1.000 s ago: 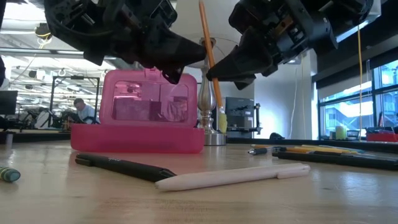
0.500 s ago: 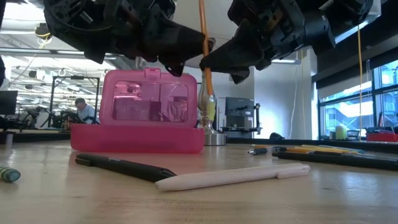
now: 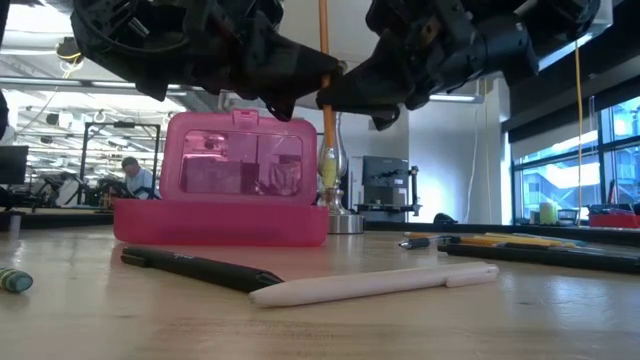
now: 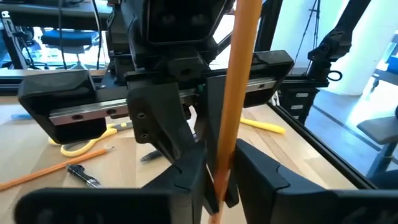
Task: Pick & place school supplies into a supply box
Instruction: Put the right yellow pencil into the red supply box, then put the left black pen into the red supply box
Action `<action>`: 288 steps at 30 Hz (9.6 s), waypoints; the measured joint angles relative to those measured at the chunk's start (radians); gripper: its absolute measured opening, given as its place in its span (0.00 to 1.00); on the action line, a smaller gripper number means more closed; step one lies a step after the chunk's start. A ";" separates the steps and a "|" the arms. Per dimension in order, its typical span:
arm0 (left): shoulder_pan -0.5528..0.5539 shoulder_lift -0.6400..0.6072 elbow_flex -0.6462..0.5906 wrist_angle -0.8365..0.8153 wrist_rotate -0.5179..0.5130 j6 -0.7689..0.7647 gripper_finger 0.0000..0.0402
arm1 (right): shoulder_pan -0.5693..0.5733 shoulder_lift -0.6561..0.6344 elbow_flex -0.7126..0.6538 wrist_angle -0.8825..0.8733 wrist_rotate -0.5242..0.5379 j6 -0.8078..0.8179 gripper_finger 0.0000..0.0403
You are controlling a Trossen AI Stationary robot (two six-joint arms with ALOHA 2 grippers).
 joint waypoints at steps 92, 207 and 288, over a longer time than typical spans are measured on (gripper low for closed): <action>-0.028 -0.056 0.038 -0.466 -0.527 -0.205 0.05 | -0.026 -0.161 -0.002 -0.466 0.000 -0.018 0.39; 0.171 0.008 0.259 -1.351 -0.041 -0.368 0.16 | -0.026 -0.160 -0.003 -0.495 0.000 -0.048 0.39; -0.349 -0.039 0.255 -1.064 -0.202 0.073 0.44 | -0.026 -0.160 -0.003 -0.503 0.000 -0.045 0.39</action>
